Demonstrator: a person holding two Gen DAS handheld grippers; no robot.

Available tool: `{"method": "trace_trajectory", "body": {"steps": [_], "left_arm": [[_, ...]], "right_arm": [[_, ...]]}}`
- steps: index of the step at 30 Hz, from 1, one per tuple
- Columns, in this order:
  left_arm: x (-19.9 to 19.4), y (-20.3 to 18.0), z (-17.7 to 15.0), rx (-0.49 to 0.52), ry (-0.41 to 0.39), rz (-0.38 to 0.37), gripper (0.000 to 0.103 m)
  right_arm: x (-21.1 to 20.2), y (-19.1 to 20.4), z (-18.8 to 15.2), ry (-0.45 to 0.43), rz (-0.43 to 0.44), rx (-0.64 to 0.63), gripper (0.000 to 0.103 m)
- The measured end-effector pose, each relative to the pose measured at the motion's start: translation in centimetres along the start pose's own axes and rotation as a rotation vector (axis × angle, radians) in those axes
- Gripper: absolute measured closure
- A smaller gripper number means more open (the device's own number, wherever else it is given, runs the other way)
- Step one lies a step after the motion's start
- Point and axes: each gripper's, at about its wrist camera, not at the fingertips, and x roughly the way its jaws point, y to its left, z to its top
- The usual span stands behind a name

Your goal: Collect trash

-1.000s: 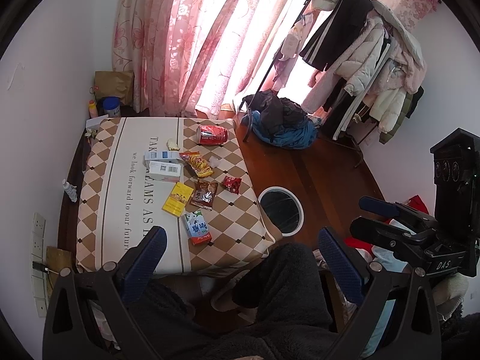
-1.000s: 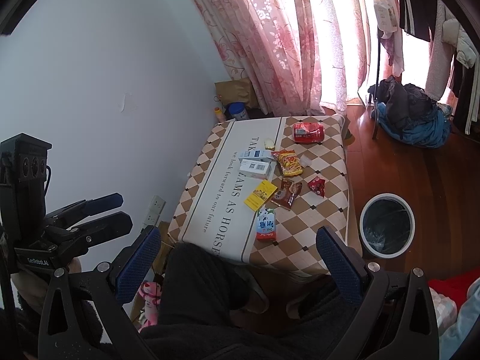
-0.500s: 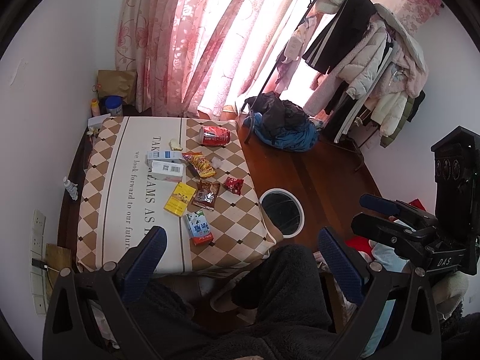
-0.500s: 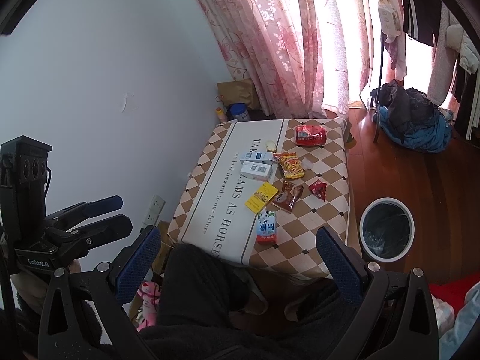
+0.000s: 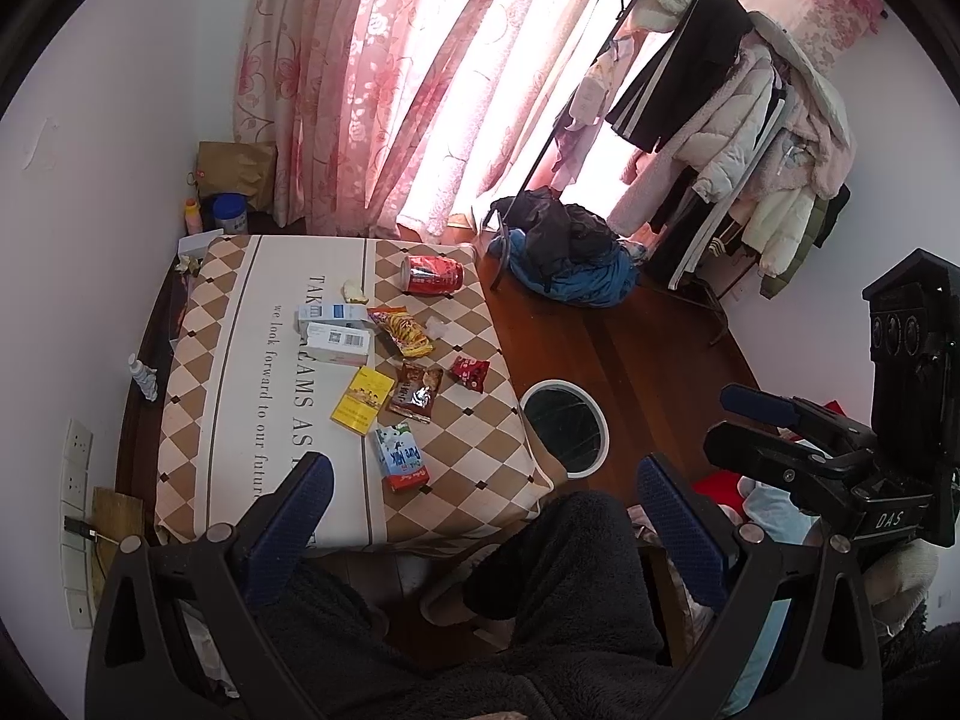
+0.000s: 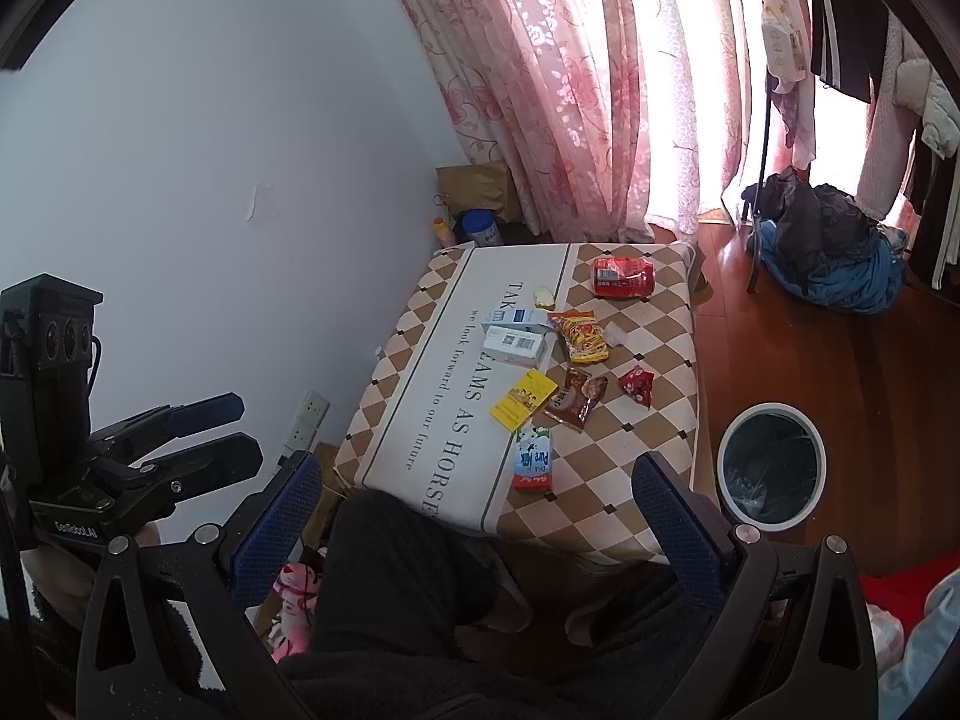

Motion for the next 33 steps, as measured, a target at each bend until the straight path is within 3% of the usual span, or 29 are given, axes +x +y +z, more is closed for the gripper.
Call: {"method": "trace_trajectory", "body": {"steps": [33], "left_arm": [[-0.6,0.2,0.3,0.003,-0.011,-0.001,0.0]], "right_arm": [[0.1,1.0,0.8,-0.021,0.002,-0.026,0.0]]}}
